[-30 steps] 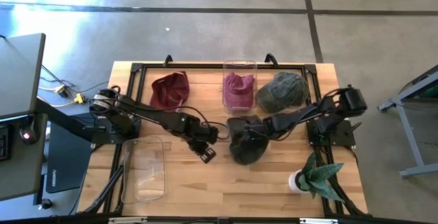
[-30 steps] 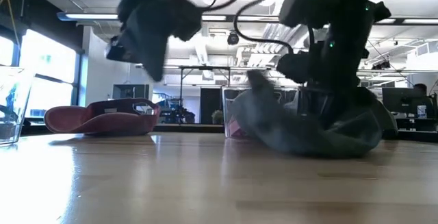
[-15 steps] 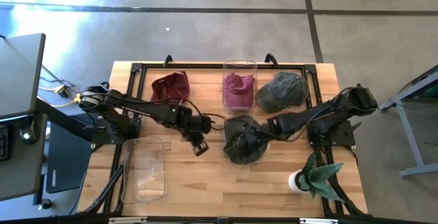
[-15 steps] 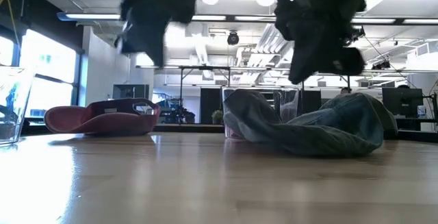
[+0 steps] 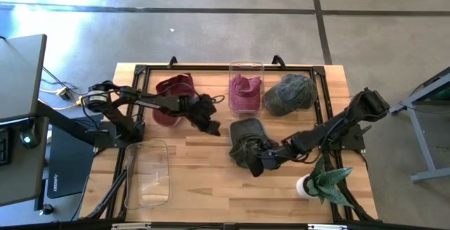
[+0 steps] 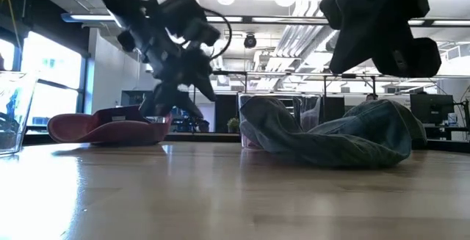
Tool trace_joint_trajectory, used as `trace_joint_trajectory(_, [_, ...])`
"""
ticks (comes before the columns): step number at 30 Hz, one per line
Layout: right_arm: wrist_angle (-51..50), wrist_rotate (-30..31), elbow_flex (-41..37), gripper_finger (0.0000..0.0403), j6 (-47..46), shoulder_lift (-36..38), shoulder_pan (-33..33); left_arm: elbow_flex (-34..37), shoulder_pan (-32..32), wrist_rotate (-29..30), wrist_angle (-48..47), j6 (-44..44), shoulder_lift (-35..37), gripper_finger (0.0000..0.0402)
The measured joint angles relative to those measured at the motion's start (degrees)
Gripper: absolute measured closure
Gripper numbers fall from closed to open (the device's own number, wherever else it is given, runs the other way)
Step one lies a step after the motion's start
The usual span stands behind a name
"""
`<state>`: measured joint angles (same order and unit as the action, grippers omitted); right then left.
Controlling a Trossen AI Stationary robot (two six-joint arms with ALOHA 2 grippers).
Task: Pick & Place hat
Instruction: Put the left black cap into the bottom transparent bin
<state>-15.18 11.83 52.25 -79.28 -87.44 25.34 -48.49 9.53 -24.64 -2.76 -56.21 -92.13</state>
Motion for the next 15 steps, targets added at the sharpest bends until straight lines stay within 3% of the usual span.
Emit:
trace_joint_trajectory(4, [0.04, 0.31, 0.0, 0.04, 1.69, 0.0, -0.8, -0.06, 0.2, -0.32, 5.12, -2.8, -2.7, 0.0203])
trace_joint_trajectory(15, [0.07, -0.25, 0.0, 0.0399, 6.11, 0.0, -2.46, -1.55, -4.35, 2.73, 20.29, -14.52, -11.11, 0.02])
